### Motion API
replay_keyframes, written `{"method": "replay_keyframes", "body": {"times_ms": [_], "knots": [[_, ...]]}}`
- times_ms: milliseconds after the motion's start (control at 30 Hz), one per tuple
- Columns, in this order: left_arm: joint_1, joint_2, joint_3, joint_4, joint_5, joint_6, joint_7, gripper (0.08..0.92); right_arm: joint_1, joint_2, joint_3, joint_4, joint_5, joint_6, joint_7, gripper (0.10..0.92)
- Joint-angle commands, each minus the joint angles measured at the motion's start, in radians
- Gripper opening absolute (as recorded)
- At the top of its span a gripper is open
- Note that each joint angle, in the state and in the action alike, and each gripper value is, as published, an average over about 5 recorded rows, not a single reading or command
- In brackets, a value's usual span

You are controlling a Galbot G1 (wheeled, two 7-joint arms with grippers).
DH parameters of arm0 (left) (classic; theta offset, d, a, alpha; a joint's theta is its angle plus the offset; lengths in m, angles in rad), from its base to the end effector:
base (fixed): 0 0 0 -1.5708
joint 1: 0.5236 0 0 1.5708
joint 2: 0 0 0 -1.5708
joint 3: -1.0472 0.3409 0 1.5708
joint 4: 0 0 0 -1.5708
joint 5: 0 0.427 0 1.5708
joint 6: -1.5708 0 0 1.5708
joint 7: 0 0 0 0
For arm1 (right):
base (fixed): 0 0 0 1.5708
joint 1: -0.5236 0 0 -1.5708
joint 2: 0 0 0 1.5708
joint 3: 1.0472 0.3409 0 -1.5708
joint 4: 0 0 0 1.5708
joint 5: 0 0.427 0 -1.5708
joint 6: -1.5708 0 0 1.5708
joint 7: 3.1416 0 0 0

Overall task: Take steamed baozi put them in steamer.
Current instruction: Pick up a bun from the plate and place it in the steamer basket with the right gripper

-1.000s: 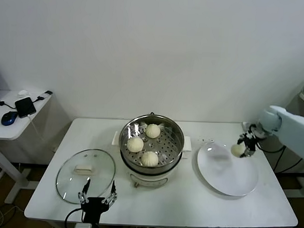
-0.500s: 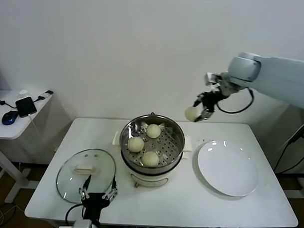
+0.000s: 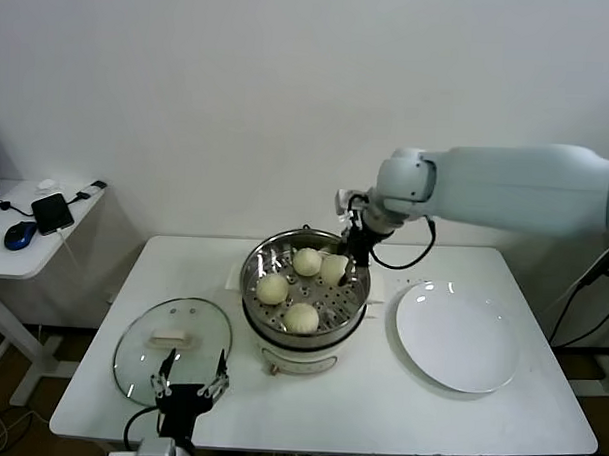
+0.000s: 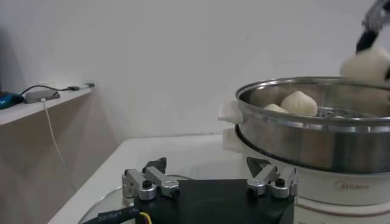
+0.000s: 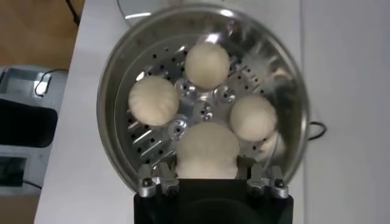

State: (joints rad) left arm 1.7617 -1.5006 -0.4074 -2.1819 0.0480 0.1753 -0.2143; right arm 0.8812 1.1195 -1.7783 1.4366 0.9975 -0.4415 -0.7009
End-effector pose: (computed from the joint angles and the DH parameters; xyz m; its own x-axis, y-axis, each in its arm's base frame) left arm 0.1979 -0.0337 -0.3020 -0.9600 -0.0873 0.2659 -0.0675 0.9943 0.0828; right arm 0.5631 0.1099 -0.0912 -0.1602 -0.2337 0.9590 -0.9830 -0.0500 -0.1764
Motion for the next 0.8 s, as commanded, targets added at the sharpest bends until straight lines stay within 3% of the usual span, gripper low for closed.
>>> {"method": "replay_keyframes", "body": {"times_ms": [33, 400, 667, 800], "knots": [[-0.001, -0.001, -0.002, 0.002, -0.003, 0.000, 0.000, 0.823, -0.148, 0.056, 0.010, -0.067, -0.051, -0.051, 0.060, 0.662], [-0.010, 0.000, -0.002, 0.020, -0.007, -0.002, -0.002, 0.823, -0.180, 0.070, 0.050, -0.114, -0.072, -0.046, 0.072, 0.662], [-0.013, 0.004, -0.001, 0.020, -0.009, 0.001, 0.000, 0.823, -0.099, 0.042, 0.064, -0.128, -0.032, 0.090, -0.072, 0.804], [-0.011, 0.006, 0.000, 0.013, -0.010, 0.007, 0.002, 0.823, -0.094, -0.032, 0.187, -0.168, -0.002, 0.166, -0.125, 0.821]]}}
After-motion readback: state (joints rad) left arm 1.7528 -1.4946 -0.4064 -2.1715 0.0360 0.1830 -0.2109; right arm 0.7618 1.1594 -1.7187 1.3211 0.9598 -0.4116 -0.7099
